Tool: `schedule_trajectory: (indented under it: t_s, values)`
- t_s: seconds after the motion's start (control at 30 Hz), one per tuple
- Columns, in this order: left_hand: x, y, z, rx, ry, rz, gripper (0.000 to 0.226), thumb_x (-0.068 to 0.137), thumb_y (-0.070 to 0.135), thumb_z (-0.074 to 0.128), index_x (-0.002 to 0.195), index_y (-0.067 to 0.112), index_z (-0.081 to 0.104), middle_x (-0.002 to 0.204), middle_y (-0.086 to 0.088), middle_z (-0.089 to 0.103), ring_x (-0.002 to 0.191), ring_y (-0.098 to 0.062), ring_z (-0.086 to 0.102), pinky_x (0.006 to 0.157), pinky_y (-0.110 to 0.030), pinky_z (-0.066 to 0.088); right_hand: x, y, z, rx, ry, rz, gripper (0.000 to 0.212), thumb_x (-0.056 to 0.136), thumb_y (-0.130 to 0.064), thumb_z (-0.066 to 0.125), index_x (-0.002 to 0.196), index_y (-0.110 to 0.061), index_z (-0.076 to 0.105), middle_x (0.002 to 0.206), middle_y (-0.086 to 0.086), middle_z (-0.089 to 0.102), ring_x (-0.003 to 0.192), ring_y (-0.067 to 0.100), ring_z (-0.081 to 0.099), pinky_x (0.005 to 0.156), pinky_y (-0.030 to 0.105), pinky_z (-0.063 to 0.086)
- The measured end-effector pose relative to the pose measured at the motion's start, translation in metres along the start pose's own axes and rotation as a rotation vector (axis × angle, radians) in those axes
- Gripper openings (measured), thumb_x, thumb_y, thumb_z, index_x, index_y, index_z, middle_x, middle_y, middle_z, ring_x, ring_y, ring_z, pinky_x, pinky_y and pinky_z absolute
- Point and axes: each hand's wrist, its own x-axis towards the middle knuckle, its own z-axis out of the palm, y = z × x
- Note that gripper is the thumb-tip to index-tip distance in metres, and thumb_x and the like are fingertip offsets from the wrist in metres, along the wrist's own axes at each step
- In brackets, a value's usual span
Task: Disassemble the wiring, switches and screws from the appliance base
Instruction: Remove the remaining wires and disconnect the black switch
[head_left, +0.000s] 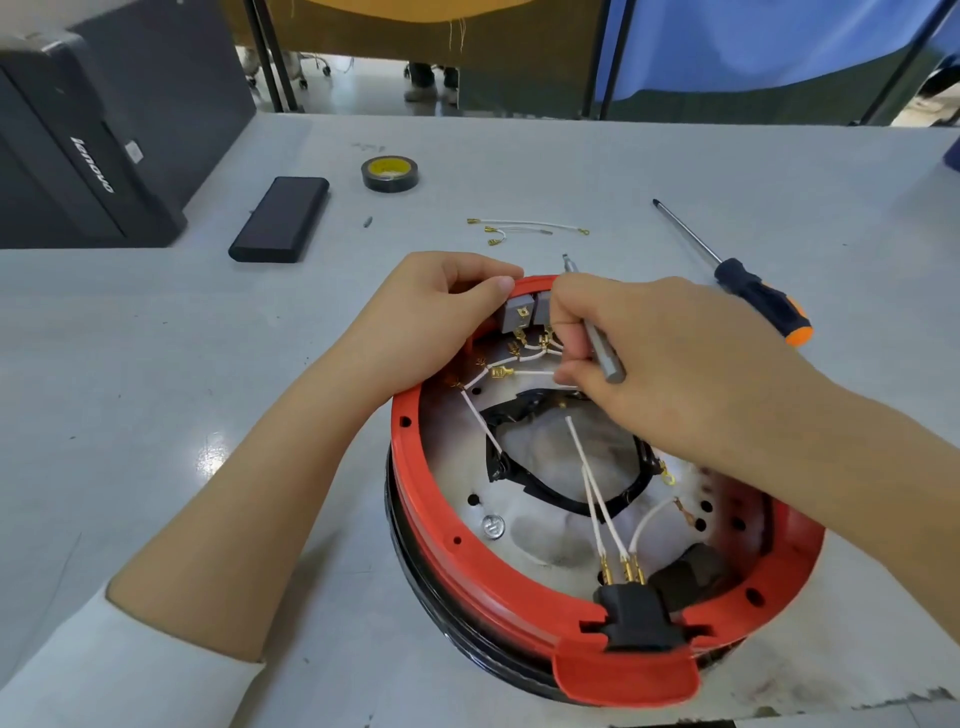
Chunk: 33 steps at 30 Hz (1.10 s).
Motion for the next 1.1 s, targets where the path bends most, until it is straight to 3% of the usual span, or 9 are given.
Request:
schedule_trajectory:
  t_s: [0.13,0.2,0.3,0.4,0.47,0.67,0.77,0.93,1.1]
  values:
    - [0.001,0.000,-0.001,-0.009,-0.007,-0.007,0.021,0.095,0.027,0.056,0.109,0.027,0.071,0.100,0.016,0.071,0.093,0.003,0.065,0.086,-0.014,0.047,0.002,0.012,-0.019,0.059,-0.079,-0.044,0.028,0.081,-0.037,0.059,0.067,-0.038,0.035,0.083,-0.006,0.058,0.081,0.016,0.053,0.068,0.031,0.043]
    - [0.001,0.000,0.000,-0.014,-0.006,-0.008,0.020,0.094,0.028,0.057,0.108,0.029,0.072,0.099,0.019,0.070,0.092,0.008,0.063,0.083,-0.009,0.045,0.005,0.022,-0.030,0.165,-0.094,-0.032,0.025,0.078,-0.035,0.061,0.066,-0.039,0.039,0.084,-0.007,0.063,0.083,0.011,0.056,0.072,0.030,0.044]
    - [0.001,0.000,0.000,0.006,-0.004,-0.008,0.018,0.094,0.029,0.057,0.105,0.032,0.071,0.098,0.023,0.069,0.089,0.015,0.060,0.074,0.002,0.040,0.019,0.040,-0.035,0.424,-0.047,-0.020,0.031,0.079,-0.020,0.070,0.067,-0.029,0.043,0.079,-0.011,0.070,0.074,0.000,0.062,0.064,0.011,0.042]
    - [0.000,0.000,0.000,0.013,-0.008,-0.018,0.020,0.094,0.030,0.056,0.107,0.032,0.071,0.101,0.022,0.070,0.091,0.013,0.061,0.078,-0.001,0.042,0.054,0.067,-0.026,0.551,0.003,0.035,0.033,0.079,-0.011,0.073,0.068,-0.024,0.044,0.079,-0.010,0.073,0.071,-0.006,0.064,0.061,0.003,0.041]
    - [0.000,-0.001,0.000,0.009,-0.013,-0.024,0.021,0.094,0.030,0.056,0.108,0.031,0.071,0.103,0.020,0.070,0.095,0.010,0.062,0.085,-0.008,0.045,0.083,0.086,-0.013,0.536,0.001,0.094,0.032,0.080,-0.009,0.073,0.070,-0.021,0.045,0.077,-0.007,0.072,0.079,-0.001,0.067,0.064,0.010,0.047]
    - [0.000,-0.003,0.000,-0.016,-0.012,-0.036,0.020,0.094,0.029,0.056,0.106,0.032,0.072,0.098,0.021,0.072,0.091,0.008,0.064,0.081,-0.007,0.046,0.140,0.114,0.036,0.337,-0.048,0.112,0.029,0.081,-0.008,0.071,0.071,-0.023,0.048,0.089,0.002,0.066,0.092,0.022,0.064,0.070,0.035,0.052]
    - [0.000,-0.003,0.000,-0.033,-0.007,-0.039,0.020,0.094,0.028,0.056,0.104,0.031,0.073,0.094,0.021,0.072,0.090,0.004,0.066,0.079,-0.009,0.048,0.158,0.116,0.054,0.299,-0.015,0.062,0.031,0.079,-0.008,0.070,0.070,-0.026,0.047,0.093,0.006,0.066,0.085,0.020,0.058,0.062,0.024,0.041]
    - [-0.001,-0.002,0.000,-0.026,-0.008,-0.043,0.020,0.093,0.028,0.056,0.105,0.031,0.072,0.095,0.019,0.072,0.091,0.003,0.066,0.082,-0.011,0.048,0.176,0.123,0.067,0.274,-0.008,0.068,0.027,0.078,-0.009,0.071,0.073,-0.026,0.050,0.085,-0.002,0.060,0.078,0.017,0.051,0.065,0.030,0.039]
    - [-0.001,-0.001,-0.001,-0.038,-0.025,-0.033,0.019,0.093,0.028,0.058,0.106,0.031,0.072,0.094,0.020,0.073,0.088,0.000,0.067,0.077,-0.009,0.049,0.170,0.126,0.066,0.296,0.029,0.074,0.019,0.079,-0.011,0.071,0.081,-0.020,0.054,0.094,0.004,0.066,0.080,0.018,0.053,0.060,0.020,0.037]
